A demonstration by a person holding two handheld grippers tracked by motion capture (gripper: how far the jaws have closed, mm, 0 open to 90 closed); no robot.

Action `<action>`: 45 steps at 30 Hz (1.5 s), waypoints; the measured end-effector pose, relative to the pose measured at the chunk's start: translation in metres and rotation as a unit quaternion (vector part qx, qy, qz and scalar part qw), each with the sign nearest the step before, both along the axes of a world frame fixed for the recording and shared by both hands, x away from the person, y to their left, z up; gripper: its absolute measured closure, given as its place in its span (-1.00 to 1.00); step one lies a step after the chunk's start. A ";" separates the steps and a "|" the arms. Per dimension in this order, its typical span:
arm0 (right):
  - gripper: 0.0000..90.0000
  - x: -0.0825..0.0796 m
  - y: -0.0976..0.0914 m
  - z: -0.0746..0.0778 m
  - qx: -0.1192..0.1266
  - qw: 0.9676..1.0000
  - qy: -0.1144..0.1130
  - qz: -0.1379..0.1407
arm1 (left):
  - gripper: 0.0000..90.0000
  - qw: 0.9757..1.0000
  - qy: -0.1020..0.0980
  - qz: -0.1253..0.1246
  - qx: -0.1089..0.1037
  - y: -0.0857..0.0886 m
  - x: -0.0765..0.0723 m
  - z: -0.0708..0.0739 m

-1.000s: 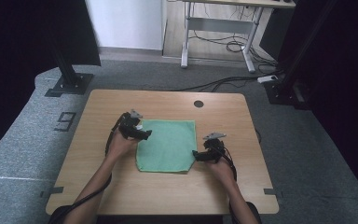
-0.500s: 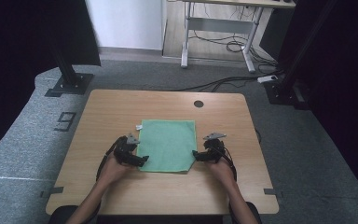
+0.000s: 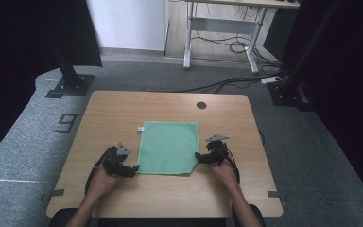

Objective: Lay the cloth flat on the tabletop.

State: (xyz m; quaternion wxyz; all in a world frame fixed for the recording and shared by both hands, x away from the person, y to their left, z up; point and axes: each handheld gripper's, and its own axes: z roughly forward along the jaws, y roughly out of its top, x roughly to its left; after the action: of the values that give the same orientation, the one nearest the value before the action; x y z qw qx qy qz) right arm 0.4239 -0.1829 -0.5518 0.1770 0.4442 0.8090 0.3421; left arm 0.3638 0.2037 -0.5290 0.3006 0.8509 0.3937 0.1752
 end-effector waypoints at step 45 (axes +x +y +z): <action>0.76 -0.011 0.090 0.041 -0.006 0.991 0.051 0.120 | -0.76 0.999 0.000 0.020 -0.038 -0.002 0.008 -0.019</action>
State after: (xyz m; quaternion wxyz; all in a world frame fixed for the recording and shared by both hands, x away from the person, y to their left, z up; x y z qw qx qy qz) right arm 0.4129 -0.0932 -0.5106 0.0959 0.3597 0.8664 0.3329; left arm 0.3720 0.2014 -0.5476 0.3289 0.8310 0.4166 0.1665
